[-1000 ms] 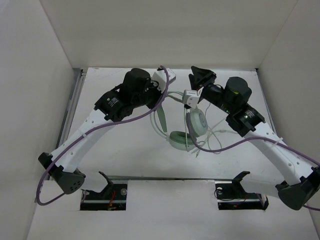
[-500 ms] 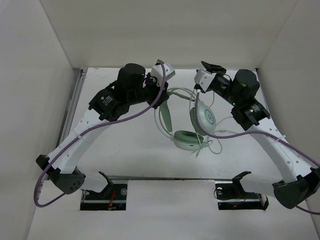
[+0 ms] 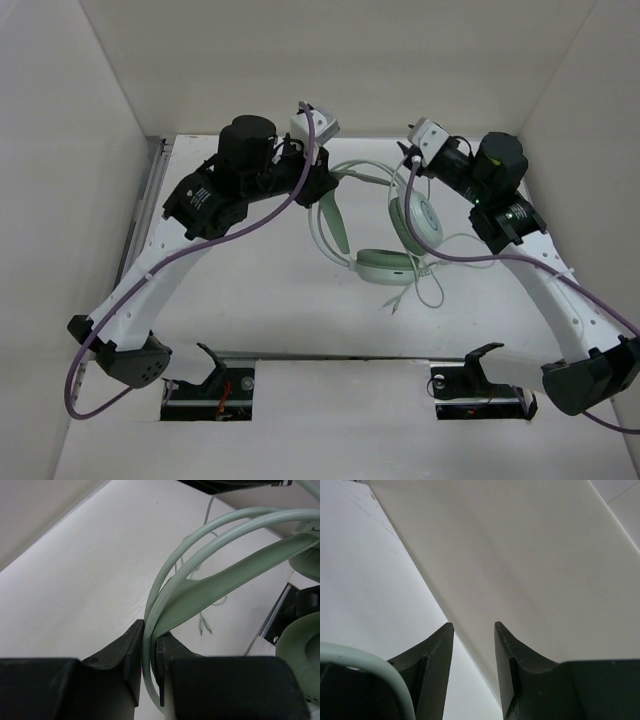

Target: Wrap the headphones

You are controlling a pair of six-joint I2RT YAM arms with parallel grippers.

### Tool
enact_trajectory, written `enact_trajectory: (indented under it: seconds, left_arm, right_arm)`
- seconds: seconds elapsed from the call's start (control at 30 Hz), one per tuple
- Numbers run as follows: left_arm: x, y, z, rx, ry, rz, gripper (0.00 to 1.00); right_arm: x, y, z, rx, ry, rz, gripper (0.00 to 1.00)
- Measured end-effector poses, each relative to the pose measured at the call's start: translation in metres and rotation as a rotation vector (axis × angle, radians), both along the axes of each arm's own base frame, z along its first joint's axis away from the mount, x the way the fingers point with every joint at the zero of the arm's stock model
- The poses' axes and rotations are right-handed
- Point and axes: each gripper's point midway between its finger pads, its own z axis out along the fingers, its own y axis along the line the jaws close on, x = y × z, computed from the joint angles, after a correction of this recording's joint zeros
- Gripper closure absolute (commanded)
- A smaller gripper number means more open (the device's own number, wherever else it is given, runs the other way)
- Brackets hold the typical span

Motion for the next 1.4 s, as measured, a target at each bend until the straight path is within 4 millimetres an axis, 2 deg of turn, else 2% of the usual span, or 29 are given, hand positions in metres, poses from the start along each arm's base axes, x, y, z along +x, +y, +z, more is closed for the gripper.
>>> enact_trajectory:
  seconds: [0.13,0.33,0.57,0.77,0.87,1.1,1.2,1.4]
  left_arm:
    - [0.000,0.001,0.018,-0.047,-0.002,0.003,1.00]
    - [0.001,-0.006,0.041,-0.123,0.025,-0.012,1.00]
    - [0.000,-0.017,0.060,-0.212,0.086,-0.051,1.00]
    - [0.020,-0.003,0.093,-0.326,0.107,-0.002,1.00]
    - [0.033,0.006,0.111,-0.388,0.101,0.035,1.00]
    - [0.051,0.020,0.136,-0.506,0.129,0.082,1.00]
    - [0.059,0.022,0.143,-0.543,0.144,0.094,1.00]
    - [0.071,0.024,0.153,-0.591,0.154,0.114,1.00]
  right_arm:
    - [-0.006,0.007,-0.002,0.074,0.069,0.042,0.82]
    - [-0.023,0.023,0.000,0.213,0.205,0.142,0.56]
    - [-0.048,0.039,0.023,0.446,0.398,0.281,0.47]
    - [-0.065,0.050,0.031,0.580,0.524,0.375,0.44]
    - [-0.071,0.056,0.018,0.613,0.588,0.398,0.44]
    - [-0.083,0.075,-0.036,0.671,0.797,0.414,0.42]
    - [-0.087,0.080,-0.048,0.703,0.860,0.421,0.42]
    - [-0.100,0.095,-0.061,0.737,0.922,0.470,0.42]
